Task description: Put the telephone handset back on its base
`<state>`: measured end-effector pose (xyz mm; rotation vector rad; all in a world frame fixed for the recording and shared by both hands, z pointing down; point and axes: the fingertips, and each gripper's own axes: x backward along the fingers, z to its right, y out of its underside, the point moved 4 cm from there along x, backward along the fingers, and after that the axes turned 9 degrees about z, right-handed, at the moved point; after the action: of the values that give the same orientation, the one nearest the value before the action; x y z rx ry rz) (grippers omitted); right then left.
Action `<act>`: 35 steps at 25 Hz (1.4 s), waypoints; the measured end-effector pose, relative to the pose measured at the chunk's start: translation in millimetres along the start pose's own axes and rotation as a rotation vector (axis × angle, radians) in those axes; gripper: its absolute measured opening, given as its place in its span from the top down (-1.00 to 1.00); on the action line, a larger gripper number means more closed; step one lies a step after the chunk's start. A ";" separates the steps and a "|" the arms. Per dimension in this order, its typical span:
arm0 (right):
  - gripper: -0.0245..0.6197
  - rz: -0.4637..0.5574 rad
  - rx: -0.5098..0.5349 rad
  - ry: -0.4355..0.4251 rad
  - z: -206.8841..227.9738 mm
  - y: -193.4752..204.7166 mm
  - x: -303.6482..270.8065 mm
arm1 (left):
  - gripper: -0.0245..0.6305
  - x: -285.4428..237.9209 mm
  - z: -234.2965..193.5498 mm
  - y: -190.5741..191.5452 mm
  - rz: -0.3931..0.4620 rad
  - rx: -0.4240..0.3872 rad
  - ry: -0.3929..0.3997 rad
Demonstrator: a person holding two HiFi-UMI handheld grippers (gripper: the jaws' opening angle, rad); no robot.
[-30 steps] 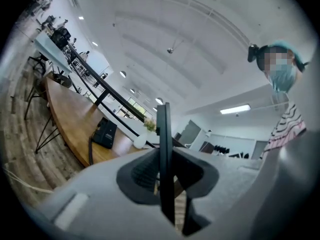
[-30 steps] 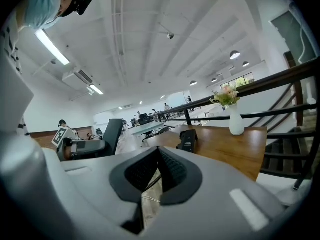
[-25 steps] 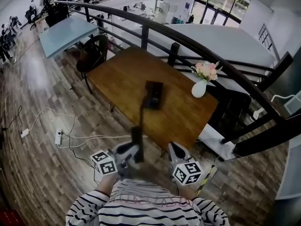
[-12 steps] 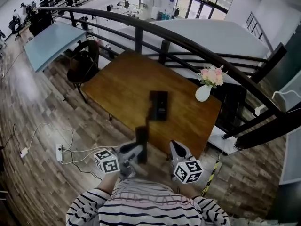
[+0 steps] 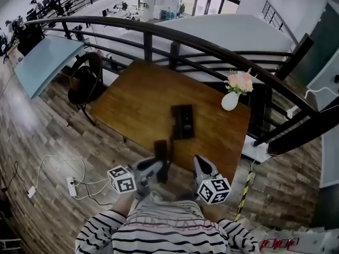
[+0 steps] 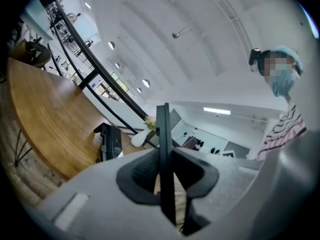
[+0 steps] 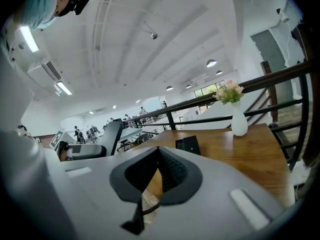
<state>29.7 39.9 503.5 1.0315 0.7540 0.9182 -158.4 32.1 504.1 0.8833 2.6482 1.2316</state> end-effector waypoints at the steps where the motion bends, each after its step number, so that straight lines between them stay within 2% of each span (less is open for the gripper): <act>1: 0.92 -0.001 -0.001 0.008 -0.6 1.2 -1.6 | 0.70 -0.3 -4.0 -1.8 -0.004 0.000 0.006; 8: 0.92 -0.001 -0.002 0.015 5.7 -0.8 -17.4 | 0.70 -10.3 -21.9 -11.9 0.014 0.017 0.006; 14: 0.92 -0.008 0.001 -0.038 14.4 -8.3 -51.3 | 0.70 -23.2 -39.6 -25.4 0.034 -0.006 -0.009; 20: 0.92 -0.031 0.004 -0.085 41.7 -17.7 -70.7 | 0.70 -56.7 -59.4 -27.8 0.064 0.004 -0.023; 27: 0.92 -0.074 0.018 -0.095 71.7 -24.4 -96.2 | 0.70 -102.5 -98.1 -37.3 0.062 0.013 -0.032; 35: 0.92 -0.098 0.012 -0.088 98.5 -25.4 -106.5 | 0.70 -136.5 -133.0 -30.6 0.043 0.041 -0.049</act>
<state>75.9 -98.5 523.2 1.0305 0.7306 0.7803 -100.9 -146.3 550.0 0.9688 2.6378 1.1533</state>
